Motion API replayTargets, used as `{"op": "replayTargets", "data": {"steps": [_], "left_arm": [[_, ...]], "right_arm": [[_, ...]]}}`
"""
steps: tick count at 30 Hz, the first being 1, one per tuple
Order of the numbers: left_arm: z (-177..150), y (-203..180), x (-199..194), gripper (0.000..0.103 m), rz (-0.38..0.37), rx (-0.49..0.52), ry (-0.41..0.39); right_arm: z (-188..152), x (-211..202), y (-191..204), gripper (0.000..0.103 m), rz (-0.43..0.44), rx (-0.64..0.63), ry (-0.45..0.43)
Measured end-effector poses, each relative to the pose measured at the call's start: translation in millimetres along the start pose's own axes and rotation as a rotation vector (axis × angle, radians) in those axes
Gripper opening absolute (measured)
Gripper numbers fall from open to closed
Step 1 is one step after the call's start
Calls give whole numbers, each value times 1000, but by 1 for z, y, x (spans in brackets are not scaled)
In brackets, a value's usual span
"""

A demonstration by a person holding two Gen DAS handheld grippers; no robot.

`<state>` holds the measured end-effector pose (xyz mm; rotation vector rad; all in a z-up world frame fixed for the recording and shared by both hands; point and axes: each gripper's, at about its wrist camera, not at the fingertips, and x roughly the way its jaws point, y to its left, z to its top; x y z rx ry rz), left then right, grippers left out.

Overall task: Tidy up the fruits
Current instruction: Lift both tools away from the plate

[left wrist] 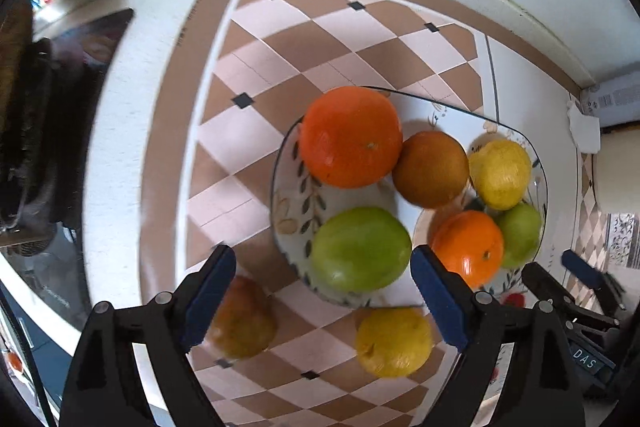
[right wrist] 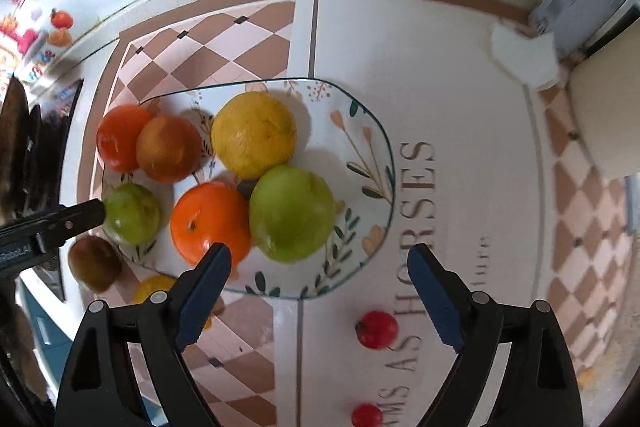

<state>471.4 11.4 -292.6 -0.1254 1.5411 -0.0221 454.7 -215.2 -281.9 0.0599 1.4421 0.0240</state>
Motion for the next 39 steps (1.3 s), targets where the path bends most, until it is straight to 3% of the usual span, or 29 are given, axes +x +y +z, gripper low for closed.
{"op": "replayTargets", "data": {"steps": [7,20,39], "left_arm": [[-40,-2,-51,89,63,33,-129],[-112,-12,-133,89,30,80,-314],[-171,-23,-204,89,9,135,-454]], "right_arm": [[-31,-41,4,93,-14,25,-68],[-96,-140,17,93,19,35,-222],[-165,-242,29,93,74,31,-358]]}}
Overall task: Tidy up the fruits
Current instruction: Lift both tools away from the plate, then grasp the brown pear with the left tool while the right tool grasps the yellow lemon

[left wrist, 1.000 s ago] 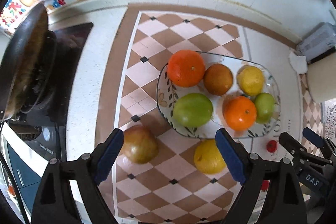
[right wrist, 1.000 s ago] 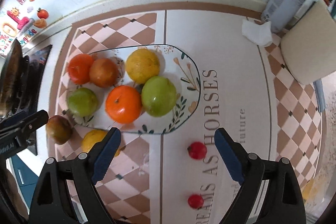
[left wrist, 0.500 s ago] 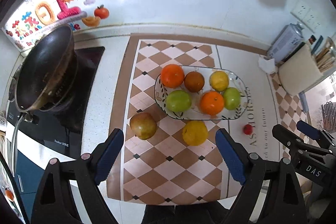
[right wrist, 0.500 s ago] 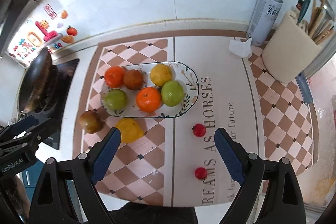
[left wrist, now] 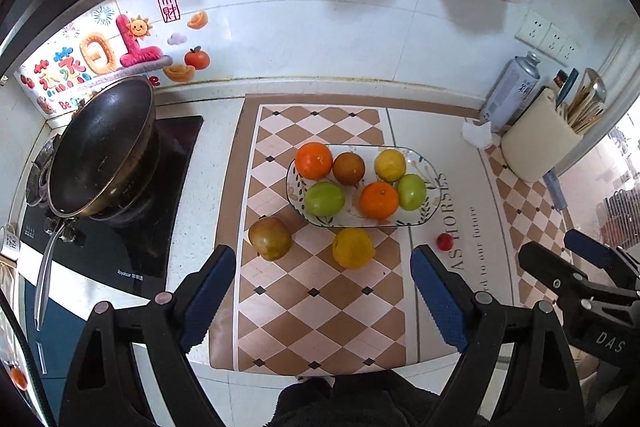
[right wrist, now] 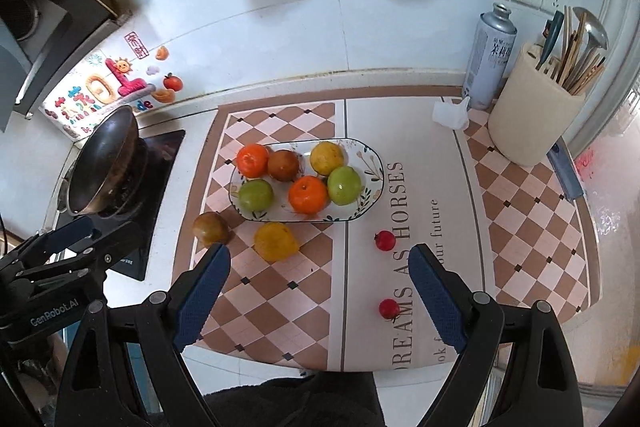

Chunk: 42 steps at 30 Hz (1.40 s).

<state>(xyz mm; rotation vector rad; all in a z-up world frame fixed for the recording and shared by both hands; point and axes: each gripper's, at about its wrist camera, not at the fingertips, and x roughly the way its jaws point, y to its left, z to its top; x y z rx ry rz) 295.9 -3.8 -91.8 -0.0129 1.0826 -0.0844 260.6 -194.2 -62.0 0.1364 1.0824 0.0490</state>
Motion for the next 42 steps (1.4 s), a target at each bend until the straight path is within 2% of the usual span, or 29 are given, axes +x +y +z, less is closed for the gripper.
{"op": "replayTargets", "data": {"steps": [7,17,19,20,21,23,26,32,37,42], "left_arm": [[-4,0,-13,89,-2,-7,-23],[-2,8,0,89,8,-44,4],[1,10,7,92,22,-42,16],[3,13,11,100,33,-46,24],[4,17,16,102,47,-52,31],[7,26,26,102,76,-73,42],[10,45,49,102,127,-112,80],[5,81,113,102,184,-181,225],[-4,99,164,102,167,-237,357],[-2,105,205,102,123,-281,444]], "right_arm": [[-4,-7,3,93,-2,-3,-1],[2,9,3,93,27,5,16],[5,18,2,93,50,8,22],[6,27,3,93,68,9,33],[6,34,3,93,72,8,42],[8,53,3,93,67,9,62],[8,98,5,93,88,14,145],[2,185,14,93,143,25,288],[-1,246,34,82,186,5,370],[0,296,50,80,205,-11,442]]}}
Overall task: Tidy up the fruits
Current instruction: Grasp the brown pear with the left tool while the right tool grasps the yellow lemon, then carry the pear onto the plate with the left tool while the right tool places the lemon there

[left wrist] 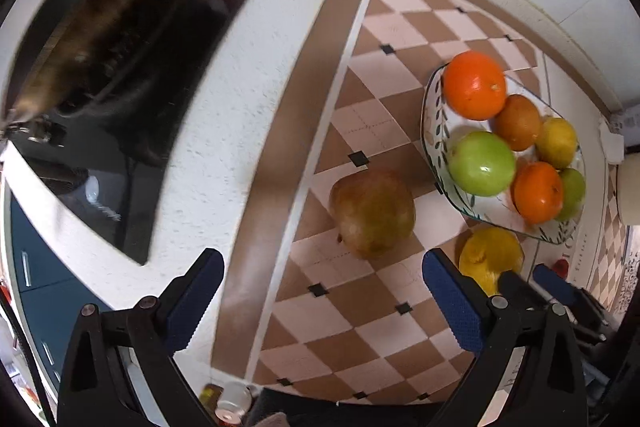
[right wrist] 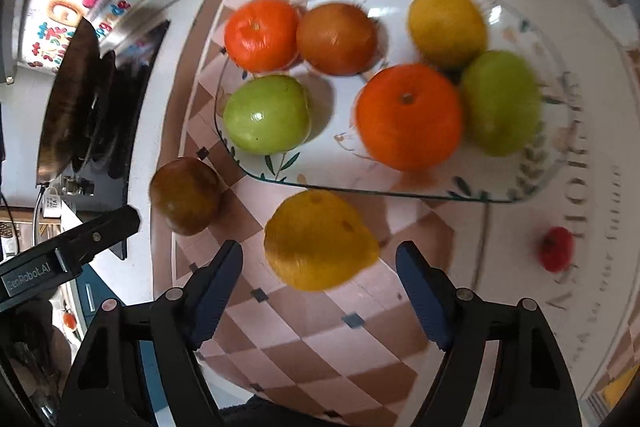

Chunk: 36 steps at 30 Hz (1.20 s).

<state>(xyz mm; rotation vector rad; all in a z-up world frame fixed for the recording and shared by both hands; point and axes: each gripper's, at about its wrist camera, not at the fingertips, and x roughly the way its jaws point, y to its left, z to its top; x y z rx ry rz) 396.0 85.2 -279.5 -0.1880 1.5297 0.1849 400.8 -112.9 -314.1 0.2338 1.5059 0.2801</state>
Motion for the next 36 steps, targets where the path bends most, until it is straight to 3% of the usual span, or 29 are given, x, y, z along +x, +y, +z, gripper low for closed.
{"op": "replayTargets", "data": {"steps": [4,9,11,12,13,14,19,23,27,36], "left_arm": [[13,-4,28,102,-55,-39,95],[23,-5,51,101,-113,-78,143],[24,-8,56,93,-118,-74,147],[24,-10,58,74,-119,-67,147],[24,-12,60,63,-124,-60,150],[23,-15,62,61,-137,-57,155],[8,-31,55,60,-114,-7,120],[-28,-46,50,60,-125,44,128],[-49,-46,57,61,-132,25,136],[-53,-42,63,60,-138,18,144]], "right_arm": [[8,25,3,72,-22,-19,39],[7,26,3,65,-15,-59,19],[2,23,1,64,-22,-69,30],[0,19,-1,64,-19,-69,34],[-3,18,-3,64,-17,-67,41],[-5,16,-7,64,-12,-60,47],[-20,10,-14,63,-8,-61,60],[-26,7,-19,63,8,-53,54],[-19,10,-20,65,20,-49,55],[-10,18,-16,66,16,-69,65]]}}
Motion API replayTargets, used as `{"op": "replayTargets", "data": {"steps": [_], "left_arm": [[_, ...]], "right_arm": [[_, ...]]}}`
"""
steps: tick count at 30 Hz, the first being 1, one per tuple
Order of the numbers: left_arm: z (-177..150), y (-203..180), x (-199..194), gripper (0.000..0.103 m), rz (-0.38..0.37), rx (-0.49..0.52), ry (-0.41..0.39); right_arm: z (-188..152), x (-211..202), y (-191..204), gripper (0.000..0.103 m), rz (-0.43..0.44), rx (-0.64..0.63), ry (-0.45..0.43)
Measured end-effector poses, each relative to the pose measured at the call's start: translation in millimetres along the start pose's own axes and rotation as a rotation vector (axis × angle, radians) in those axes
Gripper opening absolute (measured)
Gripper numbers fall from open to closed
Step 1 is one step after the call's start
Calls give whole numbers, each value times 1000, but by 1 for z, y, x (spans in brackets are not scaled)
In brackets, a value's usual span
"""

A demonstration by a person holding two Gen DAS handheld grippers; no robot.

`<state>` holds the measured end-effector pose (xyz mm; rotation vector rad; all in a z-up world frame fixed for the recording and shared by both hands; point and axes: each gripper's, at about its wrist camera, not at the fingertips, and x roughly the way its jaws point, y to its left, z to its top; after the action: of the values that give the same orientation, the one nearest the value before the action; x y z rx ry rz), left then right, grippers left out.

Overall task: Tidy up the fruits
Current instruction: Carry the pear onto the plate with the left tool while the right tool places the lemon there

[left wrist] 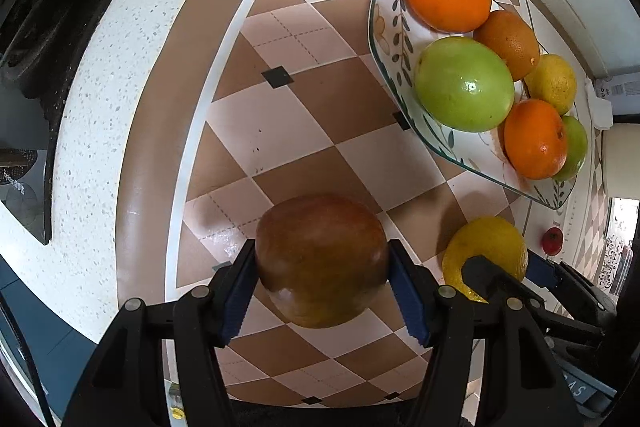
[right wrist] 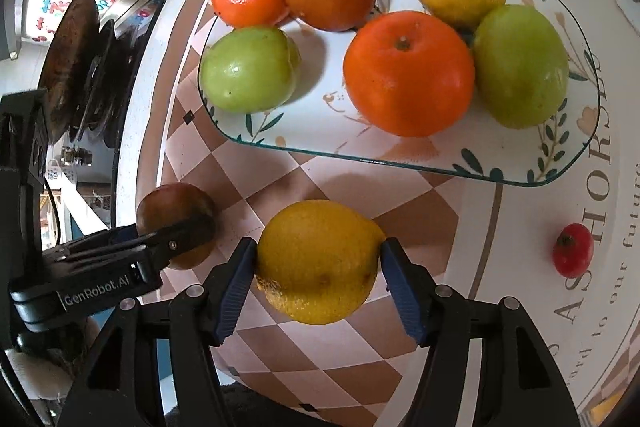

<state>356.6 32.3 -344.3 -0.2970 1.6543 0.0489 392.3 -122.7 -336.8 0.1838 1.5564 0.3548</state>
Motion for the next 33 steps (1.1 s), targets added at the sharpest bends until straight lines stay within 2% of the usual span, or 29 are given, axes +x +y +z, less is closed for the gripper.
{"op": "replayTargets", "data": {"steps": [4,9,12,17,20,22,28,33], "left_arm": [[20,15,-28,60,-37,-20,-11],[39,14,-72,60,-102,-45,-92],[67,9,-91,61,-113,-53,-143],[115,2,-84,61,-95,-62,-148],[131,-4,-69,61,-85,-52,-134],[135,-10,-59,61,-80,-43,-110],[131,-13,-48,61,-88,-48,-92],[128,-16,-39,61,-133,-68,-54]], "right_arm": [[-7,-4,-2,64,8,25,-18],[-9,-27,-13,64,76,93,-81],[-5,-51,-20,64,115,126,-131],[10,-102,-47,64,135,188,-243],[31,-130,-80,64,65,225,-311],[46,-137,-101,64,25,251,-326],[89,-128,-137,64,-79,264,-306],[108,-111,-136,64,-113,224,-275]]}}
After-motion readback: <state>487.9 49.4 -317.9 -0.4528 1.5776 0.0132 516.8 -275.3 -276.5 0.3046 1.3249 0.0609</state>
